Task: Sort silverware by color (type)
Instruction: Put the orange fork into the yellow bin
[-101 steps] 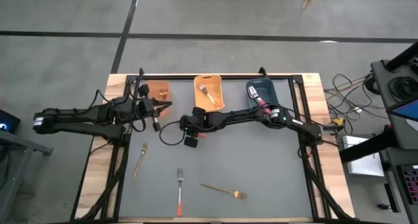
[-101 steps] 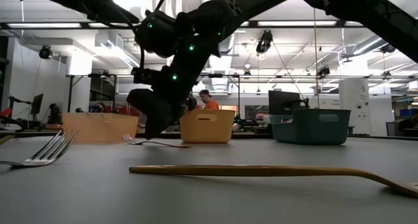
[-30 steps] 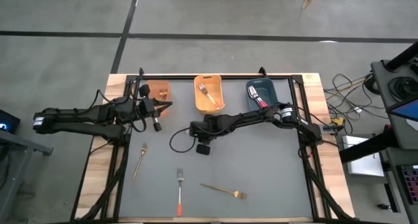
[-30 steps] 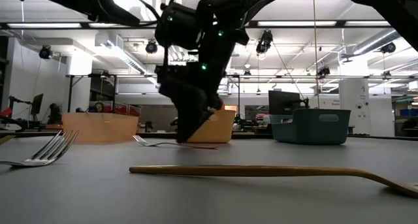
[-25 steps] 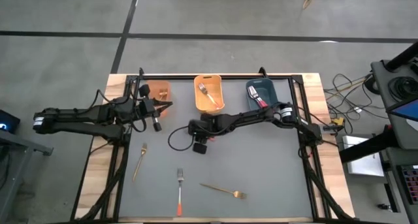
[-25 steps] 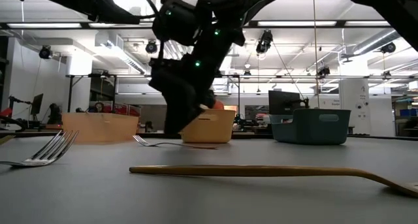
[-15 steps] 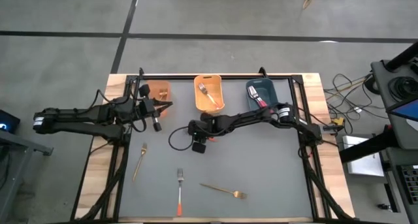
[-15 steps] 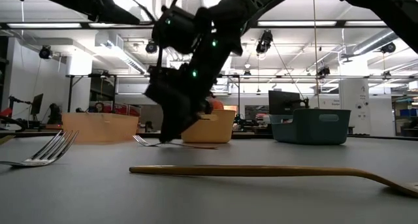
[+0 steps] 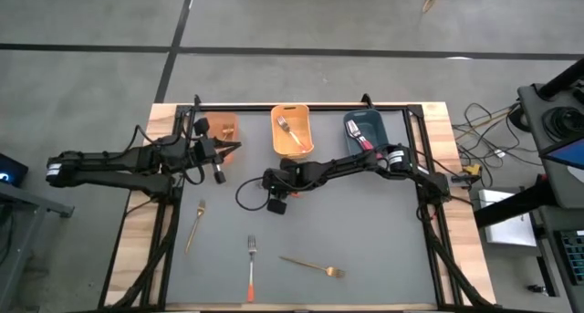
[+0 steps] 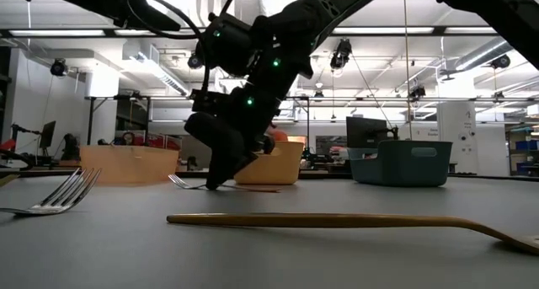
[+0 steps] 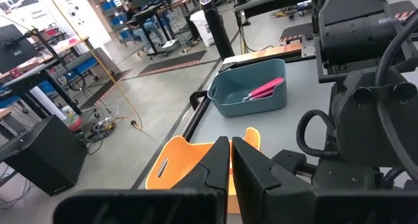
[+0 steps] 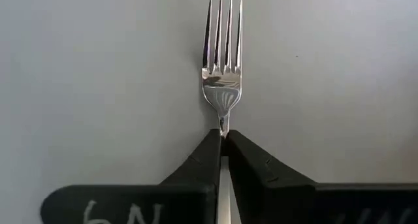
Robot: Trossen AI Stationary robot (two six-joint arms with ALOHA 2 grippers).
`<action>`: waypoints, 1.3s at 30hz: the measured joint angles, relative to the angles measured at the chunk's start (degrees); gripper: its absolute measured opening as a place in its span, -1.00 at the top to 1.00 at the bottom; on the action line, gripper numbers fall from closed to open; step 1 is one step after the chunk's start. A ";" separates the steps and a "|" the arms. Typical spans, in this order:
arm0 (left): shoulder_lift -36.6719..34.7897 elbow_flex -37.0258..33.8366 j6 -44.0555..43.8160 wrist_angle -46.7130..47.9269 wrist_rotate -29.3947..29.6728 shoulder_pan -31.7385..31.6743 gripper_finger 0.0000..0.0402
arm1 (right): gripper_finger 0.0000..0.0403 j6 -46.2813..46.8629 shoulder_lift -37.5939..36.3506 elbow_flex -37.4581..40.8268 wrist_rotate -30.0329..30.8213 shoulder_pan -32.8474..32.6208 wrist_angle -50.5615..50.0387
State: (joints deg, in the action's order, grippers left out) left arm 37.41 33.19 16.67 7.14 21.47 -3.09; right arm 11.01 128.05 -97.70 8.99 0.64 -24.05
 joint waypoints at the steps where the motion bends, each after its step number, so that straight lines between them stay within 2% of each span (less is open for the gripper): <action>1: 0.00 0.00 0.00 0.00 0.00 0.00 1.00 | 0.93 0.28 0.03 -0.18 0.00 0.00 -0.16; 11: 0.00 0.00 0.00 -0.24 0.00 0.00 1.00 | 0.95 2.13 -1.84 -2.05 -2.24 -0.03 -3.03; 24: -0.02 0.00 0.02 -0.28 0.00 0.00 1.00 | 0.95 6.64 -11.72 -3.27 -1.91 1.22 -9.10; 32: 0.00 0.00 0.00 -1.09 0.00 0.00 1.00 | 0.96 11.41 -17.15 -3.30 -1.44 7.14 -9.93; 39: 0.11 0.00 0.03 -1.14 0.02 0.00 1.00 | 0.96 13.10 -16.90 -4.81 -1.39 13.79 -9.95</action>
State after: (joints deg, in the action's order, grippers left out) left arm 37.52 33.19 16.70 6.00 21.50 -3.09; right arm 24.11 111.15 -102.51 7.60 14.43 -34.00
